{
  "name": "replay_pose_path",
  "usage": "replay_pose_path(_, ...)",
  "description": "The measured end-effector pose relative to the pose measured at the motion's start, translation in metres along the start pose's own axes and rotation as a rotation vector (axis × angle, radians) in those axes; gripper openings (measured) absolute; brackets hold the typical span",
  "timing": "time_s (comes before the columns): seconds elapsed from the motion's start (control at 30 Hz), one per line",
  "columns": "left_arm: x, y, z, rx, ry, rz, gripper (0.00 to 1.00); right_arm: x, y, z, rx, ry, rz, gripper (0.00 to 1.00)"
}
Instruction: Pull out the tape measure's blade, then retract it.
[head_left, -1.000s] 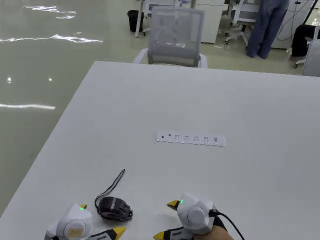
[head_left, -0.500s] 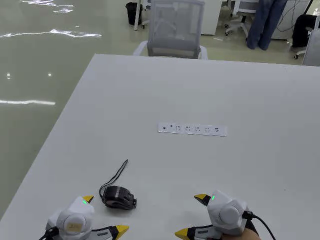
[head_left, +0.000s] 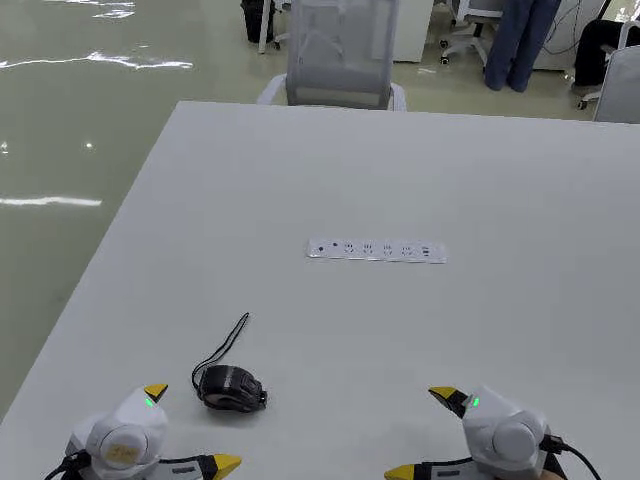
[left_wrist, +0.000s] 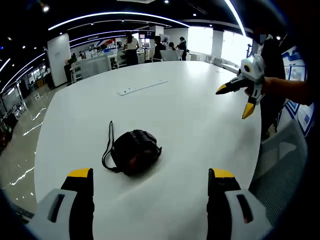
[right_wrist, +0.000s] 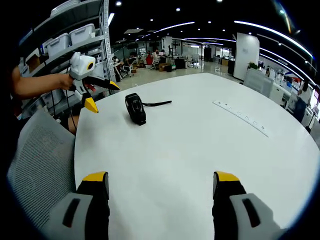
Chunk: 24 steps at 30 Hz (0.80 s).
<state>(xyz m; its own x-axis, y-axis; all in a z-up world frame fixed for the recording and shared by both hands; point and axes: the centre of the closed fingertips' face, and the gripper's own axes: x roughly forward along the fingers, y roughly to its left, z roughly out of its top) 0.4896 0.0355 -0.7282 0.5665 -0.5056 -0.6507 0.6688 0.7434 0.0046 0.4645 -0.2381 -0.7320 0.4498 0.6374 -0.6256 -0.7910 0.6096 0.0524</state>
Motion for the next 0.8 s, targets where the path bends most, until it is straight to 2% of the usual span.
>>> replay_pose_path(0.13,-0.003,0.0,-0.001,0.007,-0.003,-0.012,0.96,-0.008,0.004,-0.007,0.003,0.005,0.005,0.91)
replay_pose_path(0.23,-0.006,0.0,-0.001,0.007,-0.02,-0.018,0.95,-0.013,0.004,-0.009,0.006,-0.006,0.004,0.92)
replay_pose_path(0.43,-0.011,0.003,-0.004,-0.019,-0.033,-0.017,0.98,-0.024,0.004,-0.011,0.025,-0.032,-0.009,0.95)
replay_pose_path(0.8,-0.018,-0.004,-0.001,-0.001,-0.06,-0.045,0.99,-0.037,-0.001,-0.017,0.024,-0.058,-0.027,1.0)
